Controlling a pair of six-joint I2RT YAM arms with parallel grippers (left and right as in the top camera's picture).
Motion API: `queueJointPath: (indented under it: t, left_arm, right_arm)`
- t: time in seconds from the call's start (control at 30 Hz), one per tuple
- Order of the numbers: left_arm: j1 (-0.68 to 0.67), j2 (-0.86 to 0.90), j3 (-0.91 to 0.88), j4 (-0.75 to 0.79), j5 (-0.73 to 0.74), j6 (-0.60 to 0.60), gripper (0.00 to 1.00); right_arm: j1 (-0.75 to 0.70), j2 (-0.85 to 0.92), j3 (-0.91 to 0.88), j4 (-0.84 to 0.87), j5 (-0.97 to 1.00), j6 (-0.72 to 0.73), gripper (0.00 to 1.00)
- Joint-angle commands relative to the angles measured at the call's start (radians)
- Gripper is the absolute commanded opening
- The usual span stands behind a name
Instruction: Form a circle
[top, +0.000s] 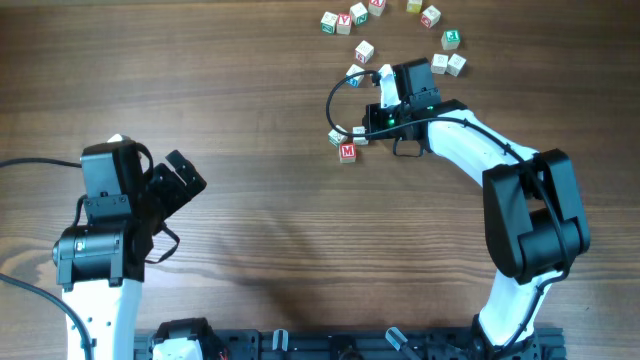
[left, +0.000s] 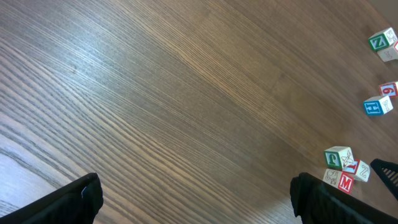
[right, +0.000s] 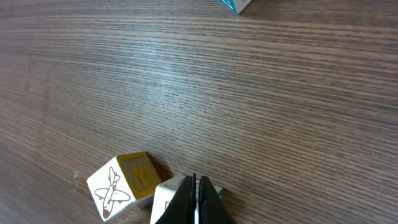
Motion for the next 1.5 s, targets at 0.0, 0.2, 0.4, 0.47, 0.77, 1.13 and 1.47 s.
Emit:
queueJointPath:
  t: [0.0,0.2,0.4,0.47,0.77,1.13,1.47]
  left_arm:
    - [0.005,0.001,-0.003,0.002,-0.013,-0.007,1.0]
    - [0.005,0.001,-0.003,0.002,-0.013,-0.007,1.0]
    - [0.005,0.001,-0.003,0.002,-0.013,-0.007,1.0]
    - [0.005,0.001,-0.003,0.002,-0.013,-0.007,1.0]
    - [0.005,0.001,-0.003,0.002,-0.013,-0.007,1.0]
    - [0.005,0.001,-0.003,0.002,-0.013,-0.007,1.0]
    - [0.005,0.001,-0.003,0.002,-0.013,-0.007,1.0]
  right_arm:
    - [-0.002,0.026,-0.003,0.005,-0.024,-0.035,0.05]
    - [-0.003,0.012,-0.003,0.008,0.195,0.104,0.04]
    - [-0.001,0.013,-0.003,-0.041,0.166,0.113,0.04]
    - [-0.001,0.013,-0.003,-0.048,0.134,0.085,0.04]
    - [-0.001,0.013,-0.003,-0.028,0.046,-0.01,0.04]
    - [-0.001,0.013,-0.003,-0.008,0.019,-0.062,0.05]
    - [-0.001,0.013,-0.003,-0.003,-0.016,-0.097,0.04]
